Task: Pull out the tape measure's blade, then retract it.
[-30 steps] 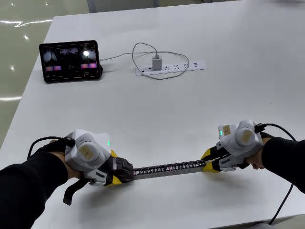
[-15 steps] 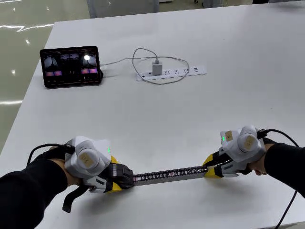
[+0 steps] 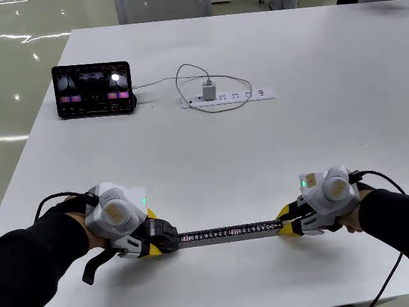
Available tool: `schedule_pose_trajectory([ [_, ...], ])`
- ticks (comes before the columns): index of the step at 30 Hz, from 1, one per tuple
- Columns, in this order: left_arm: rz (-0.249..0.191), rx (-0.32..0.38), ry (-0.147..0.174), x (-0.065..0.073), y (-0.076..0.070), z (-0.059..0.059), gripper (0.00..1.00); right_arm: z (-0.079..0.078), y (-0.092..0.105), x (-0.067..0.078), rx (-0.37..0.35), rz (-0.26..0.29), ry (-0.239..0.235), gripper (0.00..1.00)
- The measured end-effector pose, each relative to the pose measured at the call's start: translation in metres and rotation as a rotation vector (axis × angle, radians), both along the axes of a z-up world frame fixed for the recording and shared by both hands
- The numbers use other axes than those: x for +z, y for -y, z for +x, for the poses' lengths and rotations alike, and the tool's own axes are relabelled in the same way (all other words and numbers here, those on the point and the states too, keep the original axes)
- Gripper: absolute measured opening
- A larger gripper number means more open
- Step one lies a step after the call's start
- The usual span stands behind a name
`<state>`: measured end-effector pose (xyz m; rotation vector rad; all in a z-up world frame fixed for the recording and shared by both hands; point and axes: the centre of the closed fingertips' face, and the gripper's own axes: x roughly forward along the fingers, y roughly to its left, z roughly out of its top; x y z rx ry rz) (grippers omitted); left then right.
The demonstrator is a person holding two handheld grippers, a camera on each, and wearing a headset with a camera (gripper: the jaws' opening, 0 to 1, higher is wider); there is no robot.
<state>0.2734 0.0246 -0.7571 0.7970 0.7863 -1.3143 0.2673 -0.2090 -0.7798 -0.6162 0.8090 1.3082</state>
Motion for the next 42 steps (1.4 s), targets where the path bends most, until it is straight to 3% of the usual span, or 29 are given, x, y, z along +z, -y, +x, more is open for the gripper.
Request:
schedule_pose_trajectory([
  [25, 0.002, 0.000, 0.001, 0.001, 0.000, 0.000, 0.32, -0.002, 0.018, 0.000, -0.020, -0.015, 0.000, 0.09],
  [42, 0.000, 0.001, 0.002, 0.000, 0.001, 0.000, 0.33, -0.001, 0.020, 0.001, -0.022, -0.020, -0.004, 0.10],
])
